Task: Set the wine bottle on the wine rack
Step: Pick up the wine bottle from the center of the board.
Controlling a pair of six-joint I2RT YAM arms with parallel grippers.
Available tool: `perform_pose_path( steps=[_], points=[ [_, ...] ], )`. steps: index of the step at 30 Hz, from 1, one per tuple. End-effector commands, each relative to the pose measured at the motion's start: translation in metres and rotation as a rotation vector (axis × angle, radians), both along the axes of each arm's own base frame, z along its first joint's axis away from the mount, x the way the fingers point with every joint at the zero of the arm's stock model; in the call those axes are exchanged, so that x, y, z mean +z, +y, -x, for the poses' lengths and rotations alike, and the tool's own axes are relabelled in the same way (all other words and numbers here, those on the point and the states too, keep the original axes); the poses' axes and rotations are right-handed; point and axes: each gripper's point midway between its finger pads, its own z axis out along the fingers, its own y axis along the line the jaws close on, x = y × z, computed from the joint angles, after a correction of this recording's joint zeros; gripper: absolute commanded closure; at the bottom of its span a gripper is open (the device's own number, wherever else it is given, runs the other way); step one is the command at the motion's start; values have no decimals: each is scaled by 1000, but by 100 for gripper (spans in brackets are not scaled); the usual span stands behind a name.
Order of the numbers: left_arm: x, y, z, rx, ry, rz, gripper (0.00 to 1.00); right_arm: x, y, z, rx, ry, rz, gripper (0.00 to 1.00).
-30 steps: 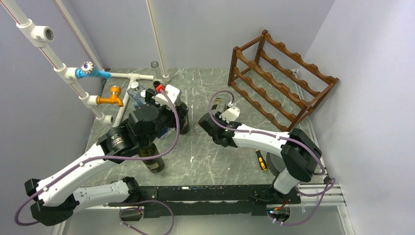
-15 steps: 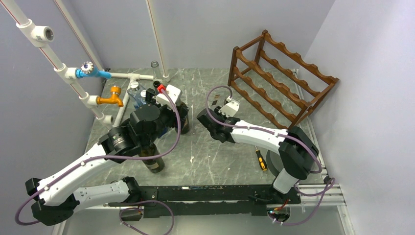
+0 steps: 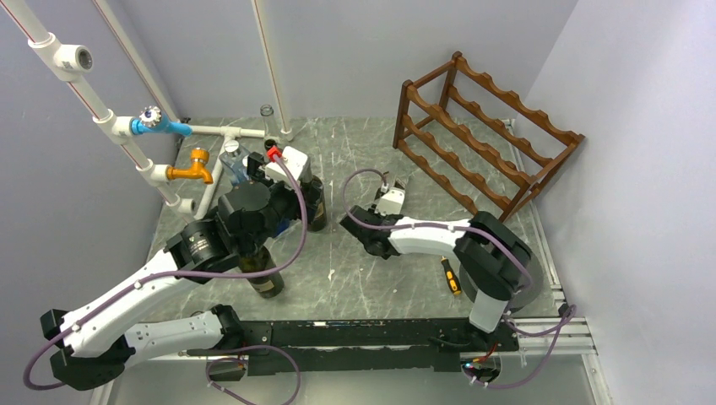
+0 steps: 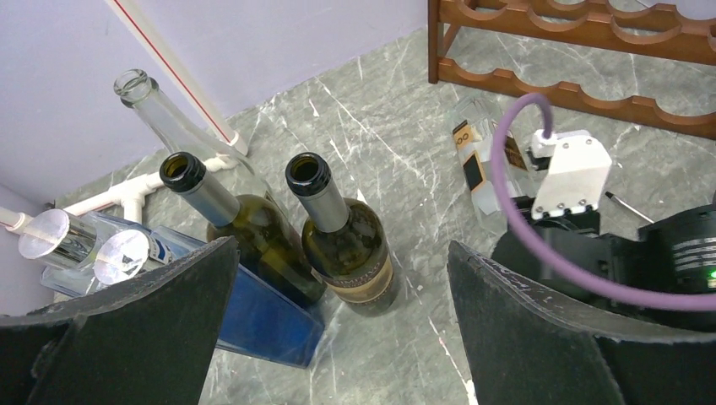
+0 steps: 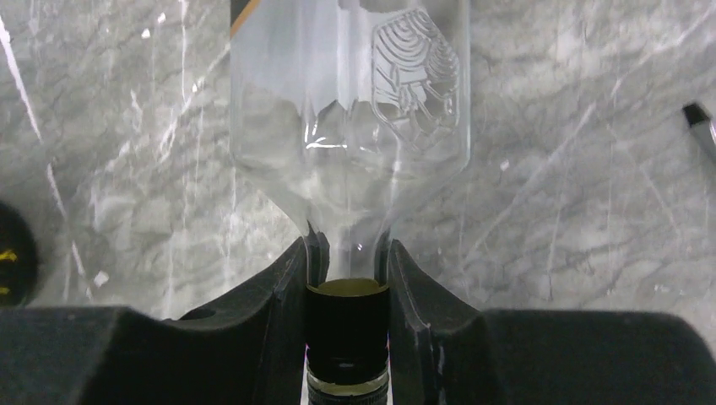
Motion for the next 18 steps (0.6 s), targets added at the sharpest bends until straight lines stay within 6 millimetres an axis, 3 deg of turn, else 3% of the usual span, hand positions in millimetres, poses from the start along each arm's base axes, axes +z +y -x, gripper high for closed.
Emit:
perform_pose_path(
  steps=[1, 5, 8, 11, 18],
  points=[
    [11, 1, -1, 6, -36, 25, 0, -7, 0, 0, 29, 78, 105, 79],
    [12, 2, 0, 7, -38, 24, 0, 0, 11, -4, 105, 88, 126, 41],
    [14, 2, 1, 3, -43, 28, 0, 7, 19, -4, 161, 78, 93, 20],
    [13, 2, 0, 7, -43, 25, 1, 20, 25, -5, 196, 78, 86, 8],
    [14, 1, 2, -2, -39, 29, 1, 61, 37, -10, 274, 59, -3, 1]
  ],
)
